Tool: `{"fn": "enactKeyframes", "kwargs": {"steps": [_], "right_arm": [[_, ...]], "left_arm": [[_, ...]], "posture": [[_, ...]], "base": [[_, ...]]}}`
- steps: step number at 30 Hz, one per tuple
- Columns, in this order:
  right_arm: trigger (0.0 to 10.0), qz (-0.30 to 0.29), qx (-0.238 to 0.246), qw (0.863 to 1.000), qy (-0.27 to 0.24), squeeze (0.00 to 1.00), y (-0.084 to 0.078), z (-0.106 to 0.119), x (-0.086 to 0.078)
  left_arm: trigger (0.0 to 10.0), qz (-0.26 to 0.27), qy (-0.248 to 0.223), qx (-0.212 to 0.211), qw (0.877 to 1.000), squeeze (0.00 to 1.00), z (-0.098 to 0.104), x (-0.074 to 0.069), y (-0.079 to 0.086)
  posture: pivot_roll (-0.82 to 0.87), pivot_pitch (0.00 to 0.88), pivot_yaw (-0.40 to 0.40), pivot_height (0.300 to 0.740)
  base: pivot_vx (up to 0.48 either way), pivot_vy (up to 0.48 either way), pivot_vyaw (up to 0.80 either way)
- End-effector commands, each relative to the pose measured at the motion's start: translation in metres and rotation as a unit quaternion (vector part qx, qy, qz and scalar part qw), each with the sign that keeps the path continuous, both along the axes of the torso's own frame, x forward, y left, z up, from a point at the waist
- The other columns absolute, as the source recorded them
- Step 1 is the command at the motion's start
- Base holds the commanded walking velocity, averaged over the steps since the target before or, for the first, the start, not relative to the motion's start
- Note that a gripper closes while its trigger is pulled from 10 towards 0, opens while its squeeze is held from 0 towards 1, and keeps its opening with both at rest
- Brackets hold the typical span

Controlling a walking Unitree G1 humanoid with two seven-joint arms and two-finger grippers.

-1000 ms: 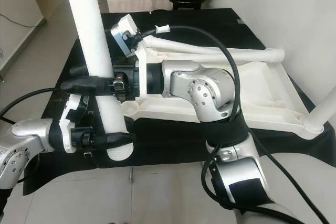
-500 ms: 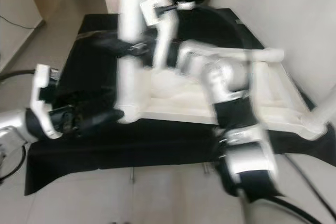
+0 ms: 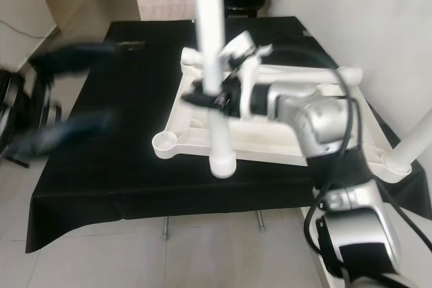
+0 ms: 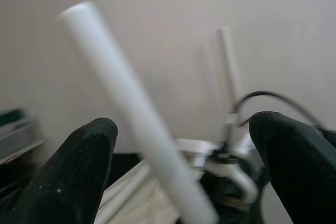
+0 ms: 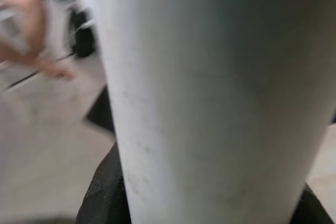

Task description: Building children table

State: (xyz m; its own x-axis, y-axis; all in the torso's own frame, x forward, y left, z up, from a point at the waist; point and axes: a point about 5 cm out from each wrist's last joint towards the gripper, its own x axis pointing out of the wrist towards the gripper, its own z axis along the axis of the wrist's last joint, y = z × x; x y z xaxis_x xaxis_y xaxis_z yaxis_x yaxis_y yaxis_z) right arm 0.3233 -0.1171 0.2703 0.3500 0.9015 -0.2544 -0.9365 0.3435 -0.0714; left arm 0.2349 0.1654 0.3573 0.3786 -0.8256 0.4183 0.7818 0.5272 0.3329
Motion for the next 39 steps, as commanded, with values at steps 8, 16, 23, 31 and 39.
{"fn": "enactKeyframes", "kwargs": {"steps": [8, 16, 23, 31, 39], "right_arm": [[0.0, 0.055, -0.04, 0.997, -0.028, 0.0, 0.018, -0.006, -0.015], [0.0, 0.09, -0.047, 0.994, -0.034, 0.0, 0.03, -0.008, -0.027], [0.0, 0.092, -0.047, 0.994, -0.035, 0.0, 0.035, -0.011, -0.028], [0.0, 0.083, -0.043, 0.995, -0.046, 0.0, 0.034, -0.005, -0.022], [0.0, 0.068, -0.046, 0.995, -0.048, 0.0, 0.031, -0.005, -0.016]], "left_arm": [[10.0, 0.09, 0.057, -0.012, 0.994, 0.0, -0.004, 0.041, -0.01], [10.0, 0.031, 0.065, -0.059, 0.996, 0.0, 0.007, 0.051, -0.03], [10.0, -0.067, 0.064, -0.069, 0.993, 0.0, 0.008, 0.039, -0.038], [4.5, -0.049, 0.051, -0.022, 0.997, 0.0, 0.0, 0.036, -0.029], [0.0, -0.045, 0.045, -0.042, 0.997, 0.0, 0.011, 0.035, -0.026]], "posture": [[-0.1, 0.077, 0.015, 0.74], [-0.1, 0.075, 0.022, 0.74], [-0.1, 0.073, 0.025, 0.74], [-0.11, 0.069, 0.018, 0.74], [-0.12, 0.067, 0.01, 0.74]], "base": [[0.0, 0.0, 0.0], [0.0, 0.0, 0.0], [0.0, 0.0, 0.0], [0.0, 0.0, 0.0], [0.0, 0.0, 0.0]]}}
